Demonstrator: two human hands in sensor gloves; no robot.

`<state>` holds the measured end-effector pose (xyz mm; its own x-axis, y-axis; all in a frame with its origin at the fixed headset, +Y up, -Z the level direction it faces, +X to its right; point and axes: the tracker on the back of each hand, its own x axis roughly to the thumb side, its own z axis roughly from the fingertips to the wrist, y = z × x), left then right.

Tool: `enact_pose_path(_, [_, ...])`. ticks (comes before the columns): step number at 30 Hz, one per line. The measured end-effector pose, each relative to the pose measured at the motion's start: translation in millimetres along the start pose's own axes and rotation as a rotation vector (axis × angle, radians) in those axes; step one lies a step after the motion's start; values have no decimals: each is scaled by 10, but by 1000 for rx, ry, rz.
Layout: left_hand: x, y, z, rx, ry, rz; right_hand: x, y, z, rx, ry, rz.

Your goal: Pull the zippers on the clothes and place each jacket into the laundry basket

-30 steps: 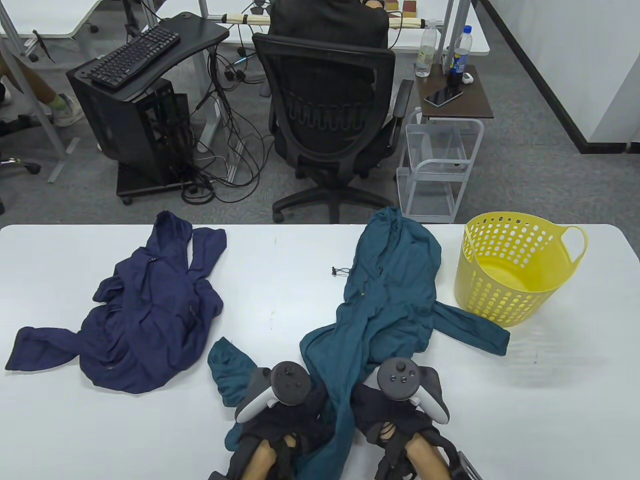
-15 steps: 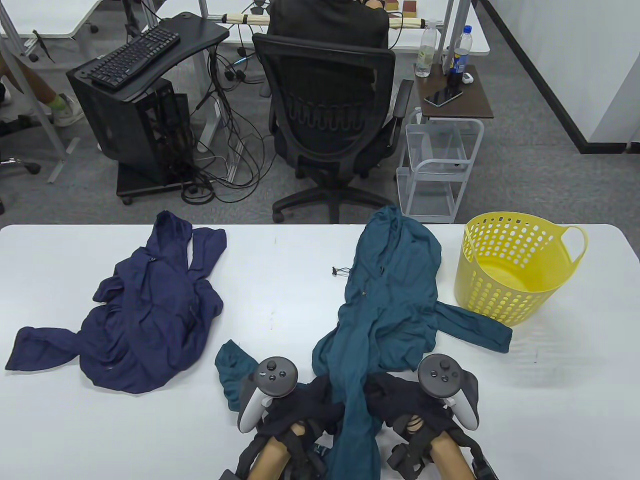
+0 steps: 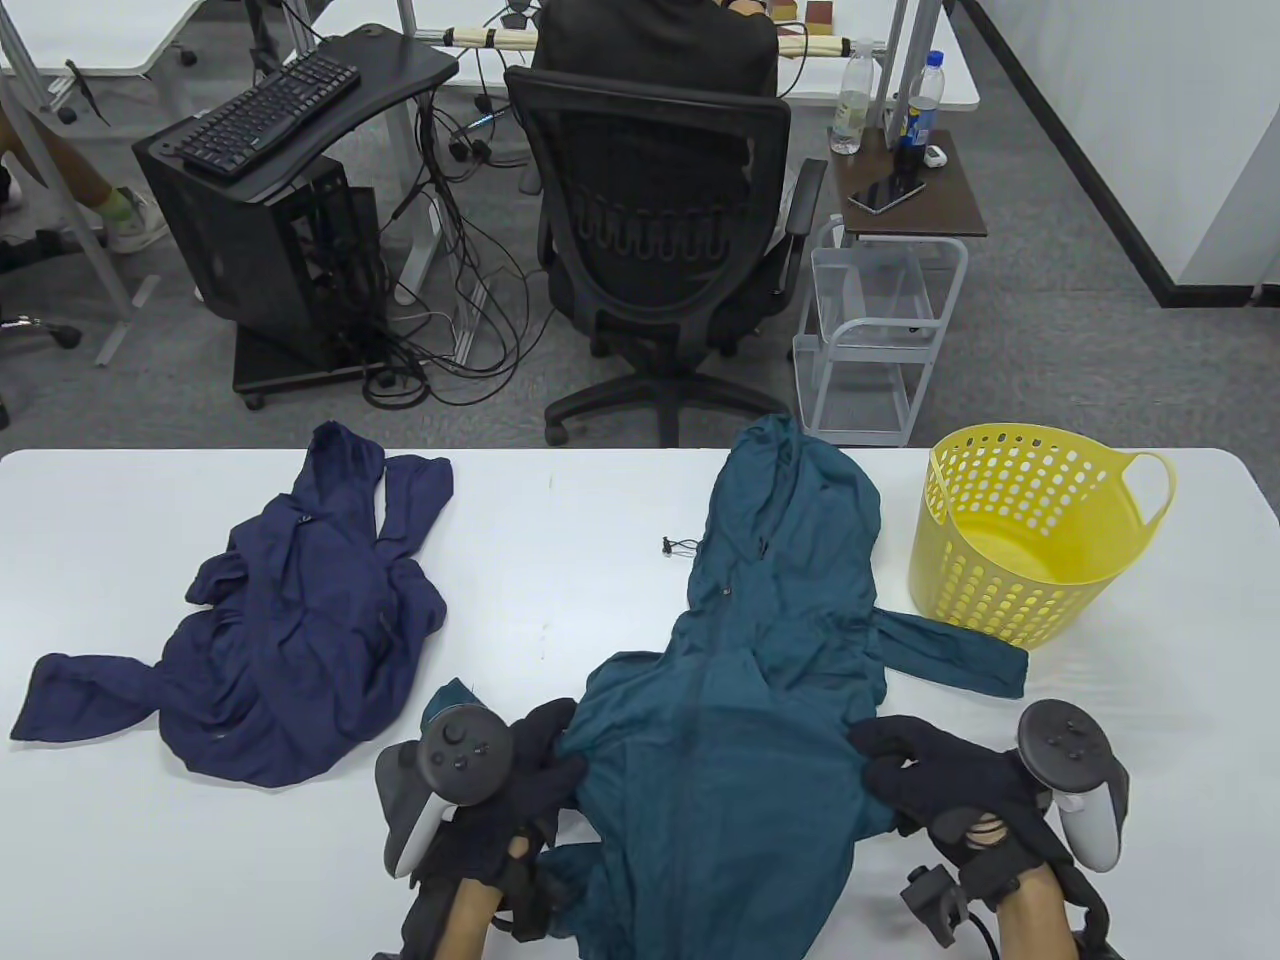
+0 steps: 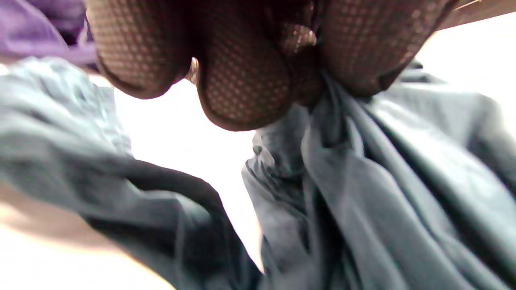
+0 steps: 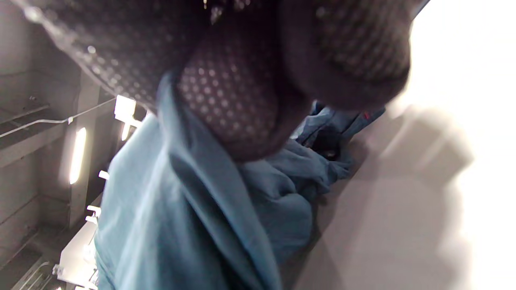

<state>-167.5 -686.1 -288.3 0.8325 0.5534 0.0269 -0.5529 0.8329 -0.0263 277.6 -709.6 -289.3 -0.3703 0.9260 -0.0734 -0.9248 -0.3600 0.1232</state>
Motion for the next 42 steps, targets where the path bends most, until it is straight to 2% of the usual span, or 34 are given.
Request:
enact_pose_path(1, [30,2,7,-8,-13,-47,-39,-52,10,0,25,38])
enact_pose_path(3, [106,-76,4,-101,-62,-87,-118,-61,-3,19,97,140])
enact_pose_path(5, [216,-245,-7,-199,-123,-169,-212,12,-47,16,226,363])
enact_pose_path(8, [297,-512,-14,-465,-190,-295,-238,162,-77,6,393,657])
enact_pose_path(10, [302,-625,-19,-522,-202,-295,-106,220,-64,-84,357,741])
enact_pose_path(12, [302,-706,-24,-551,-207,-264,120,291,-21,-189,285,743])
enact_pose_path(14, [318,-770,-25,-580,-211,-256,434,465,23,-237,126,714])
enact_pose_path(16, [331,-791,-26,-585,-211,-259,692,697,16,-195,13,699])
enact_pose_path(19, [311,-745,-29,-570,-201,-263,943,1085,-85,-119,-49,732])
enact_pose_path(21, [268,-645,-35,-511,-176,-259,1025,1381,-225,-57,-54,801])
enact_pose_path(24, [153,-464,-56,-386,-90,-270,924,1751,-463,53,-31,916])
enact_pose_path(27, [29,-378,-90,-258,17,-340,648,1976,-613,192,51,1022])
enact_pose_path(29, [-12,-409,-118,-220,59,-410,485,2023,-644,235,98,1064])
enact_pose_path(31, [-34,-511,-162,-229,81,-477,332,2032,-651,266,139,1054])
enact_pose_path(32, [-39,-563,-176,-254,75,-486,278,2023,-652,276,149,1043])
enact_pose_path(34, [-46,-748,-203,-392,24,-457,200,1994,-629,271,144,1030])
enact_pose_path(36, [-35,-864,-211,-461,7,-427,171,1984,-610,277,131,1019])
enact_pose_path(38, [-4,-999,-229,-495,22,-495,131,1958,-577,288,128,1019])
enact_pose_path(39, [9,-1024,-232,-484,29,-539,119,1947,-569,288,126,1017])
enact_pose_path(41, [67,-1018,-237,-346,28,-657,76,1907,-548,286,127,1013])
enact_pose_path(42, [82,-1001,-235,-313,28,-692,58,1892,-541,283,126,1014])
